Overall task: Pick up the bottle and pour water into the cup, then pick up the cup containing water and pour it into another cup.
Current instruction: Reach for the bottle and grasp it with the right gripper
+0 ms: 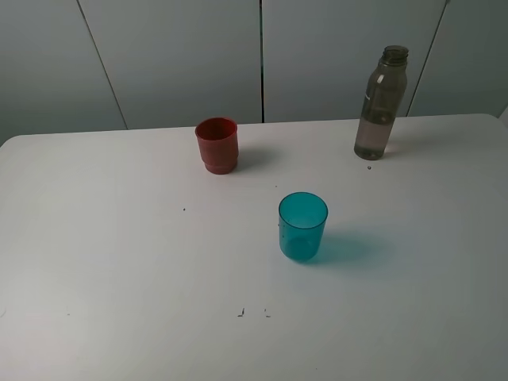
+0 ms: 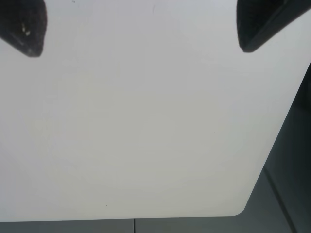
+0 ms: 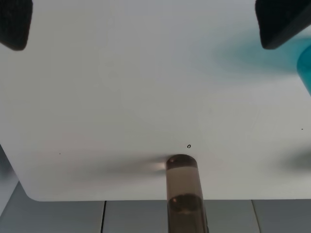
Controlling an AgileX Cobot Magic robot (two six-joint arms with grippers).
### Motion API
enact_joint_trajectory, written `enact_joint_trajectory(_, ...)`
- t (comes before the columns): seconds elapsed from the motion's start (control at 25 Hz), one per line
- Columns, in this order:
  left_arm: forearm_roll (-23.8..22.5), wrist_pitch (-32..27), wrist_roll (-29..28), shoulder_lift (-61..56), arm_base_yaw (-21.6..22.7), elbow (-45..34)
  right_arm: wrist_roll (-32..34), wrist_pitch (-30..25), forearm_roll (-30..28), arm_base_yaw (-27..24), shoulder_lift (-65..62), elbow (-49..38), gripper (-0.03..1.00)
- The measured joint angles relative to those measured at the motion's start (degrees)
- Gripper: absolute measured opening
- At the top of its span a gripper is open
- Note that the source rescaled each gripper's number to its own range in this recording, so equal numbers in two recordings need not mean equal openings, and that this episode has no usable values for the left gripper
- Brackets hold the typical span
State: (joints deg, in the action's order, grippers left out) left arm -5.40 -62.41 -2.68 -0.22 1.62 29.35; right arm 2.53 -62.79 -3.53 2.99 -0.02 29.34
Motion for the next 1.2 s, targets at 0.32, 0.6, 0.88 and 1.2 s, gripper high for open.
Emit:
enact_joint_trajectory(0.32,0.0,0.0,0.0,0.0,0.0,0.0,0.0,0.0,0.0,0.0,0.0,0.0,1.00)
enact_joint_trajectory(0.6,0.0,0.0,0.0,0.0,0.0,0.0,0.0,0.0,0.5,0.0,0.0,0.0,1.00)
enact_joint_trajectory(0.88,0.0,0.0,0.0,0.0,0.0,0.0,0.0,5.3,1.0,0.0,10.1,4.7,1.00)
enact_joint_trajectory(1.2,0.0,0.0,0.0,0.0,0.0,0.0,0.0,26.9,1.6,0.0,31.7,8.1,1.00)
